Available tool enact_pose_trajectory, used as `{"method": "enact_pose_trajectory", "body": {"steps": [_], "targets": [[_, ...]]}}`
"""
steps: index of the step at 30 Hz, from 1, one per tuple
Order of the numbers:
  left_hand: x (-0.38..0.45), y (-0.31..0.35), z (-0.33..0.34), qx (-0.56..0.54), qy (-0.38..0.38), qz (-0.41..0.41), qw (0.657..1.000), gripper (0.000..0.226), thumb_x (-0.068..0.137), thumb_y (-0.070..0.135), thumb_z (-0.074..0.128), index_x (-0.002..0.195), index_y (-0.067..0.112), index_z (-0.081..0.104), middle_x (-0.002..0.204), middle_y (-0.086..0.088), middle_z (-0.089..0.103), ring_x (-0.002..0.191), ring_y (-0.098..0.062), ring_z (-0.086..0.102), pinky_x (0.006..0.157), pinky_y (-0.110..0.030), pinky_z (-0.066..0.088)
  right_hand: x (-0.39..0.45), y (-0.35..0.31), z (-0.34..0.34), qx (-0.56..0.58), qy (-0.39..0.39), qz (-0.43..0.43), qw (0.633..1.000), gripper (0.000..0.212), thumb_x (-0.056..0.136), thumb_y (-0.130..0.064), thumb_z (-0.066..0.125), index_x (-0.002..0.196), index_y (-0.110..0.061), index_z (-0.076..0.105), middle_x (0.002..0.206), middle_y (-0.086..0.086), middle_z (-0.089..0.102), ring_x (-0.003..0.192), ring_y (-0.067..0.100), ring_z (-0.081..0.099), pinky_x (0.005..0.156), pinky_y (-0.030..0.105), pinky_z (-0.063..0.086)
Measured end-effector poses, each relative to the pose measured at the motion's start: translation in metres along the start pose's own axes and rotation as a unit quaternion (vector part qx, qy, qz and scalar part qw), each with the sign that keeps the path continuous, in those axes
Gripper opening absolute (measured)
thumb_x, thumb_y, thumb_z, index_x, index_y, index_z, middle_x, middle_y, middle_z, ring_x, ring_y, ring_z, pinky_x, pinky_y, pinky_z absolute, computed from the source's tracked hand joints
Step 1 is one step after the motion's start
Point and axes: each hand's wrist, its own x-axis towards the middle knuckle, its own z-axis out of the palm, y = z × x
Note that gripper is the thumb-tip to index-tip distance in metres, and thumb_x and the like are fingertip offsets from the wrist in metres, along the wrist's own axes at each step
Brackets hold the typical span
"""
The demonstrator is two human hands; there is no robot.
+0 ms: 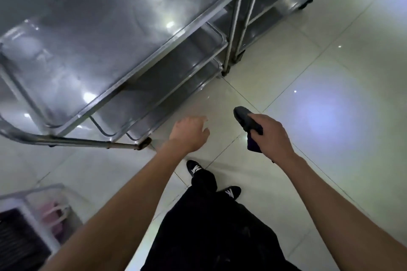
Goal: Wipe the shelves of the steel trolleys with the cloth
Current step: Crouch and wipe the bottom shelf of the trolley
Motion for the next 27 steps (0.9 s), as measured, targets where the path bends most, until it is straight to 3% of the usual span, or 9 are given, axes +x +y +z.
{"method": "enact_pose_trajectory", "body": {"steps": [8,17,19,27], "targets": [[-0.001,-0.043,0.026,-0.101,0.011,-0.118,0.988,0.046,0.101,0.038,0.047,0.145,0.022,0.049,0.142,-0.009,0.055,0.126,-0.031,0.053,0.105,-0.045,0.044,0.066,-0.023,0.029,-0.063,-0.112,-0.091,0.988,0.05,0.09,-0.011,0.062,0.139,-0.024,0.056,0.137,-0.008,0.058,0.119,0.015,0.056,0.1,0.033,0.046],[-0.013,-0.051,0.072,-0.184,0.059,-0.274,0.942,0.046,0.101,0.038,0.047,0.144,0.024,0.05,0.14,-0.003,0.056,0.128,-0.027,0.052,0.104,-0.045,0.044,0.132,-0.026,0.091,-0.089,-0.239,-0.202,0.946,0.048,0.089,-0.011,0.066,0.135,-0.021,0.06,0.13,-0.001,0.065,0.115,0.022,0.06,0.098,0.035,0.048],[-0.016,-0.053,0.089,-0.207,0.06,-0.294,0.931,0.045,0.101,0.038,0.048,0.143,0.024,0.051,0.141,-0.002,0.057,0.126,-0.025,0.053,0.103,-0.044,0.045,0.135,-0.025,0.108,-0.073,-0.247,-0.2,0.945,0.049,0.088,-0.011,0.067,0.135,-0.022,0.061,0.129,0.0,0.066,0.115,0.022,0.061,0.1,0.038,0.049],[-0.023,-0.111,0.166,-0.261,0.081,-0.339,0.9,0.044,0.101,0.039,0.048,0.142,0.025,0.052,0.137,-0.002,0.059,0.125,-0.025,0.054,0.099,-0.041,0.047,0.121,-0.014,0.204,-0.045,-0.258,-0.182,0.948,0.045,0.088,-0.012,0.068,0.131,-0.025,0.062,0.117,-0.003,0.069,0.103,0.017,0.064,0.087,0.024,0.046]]}}
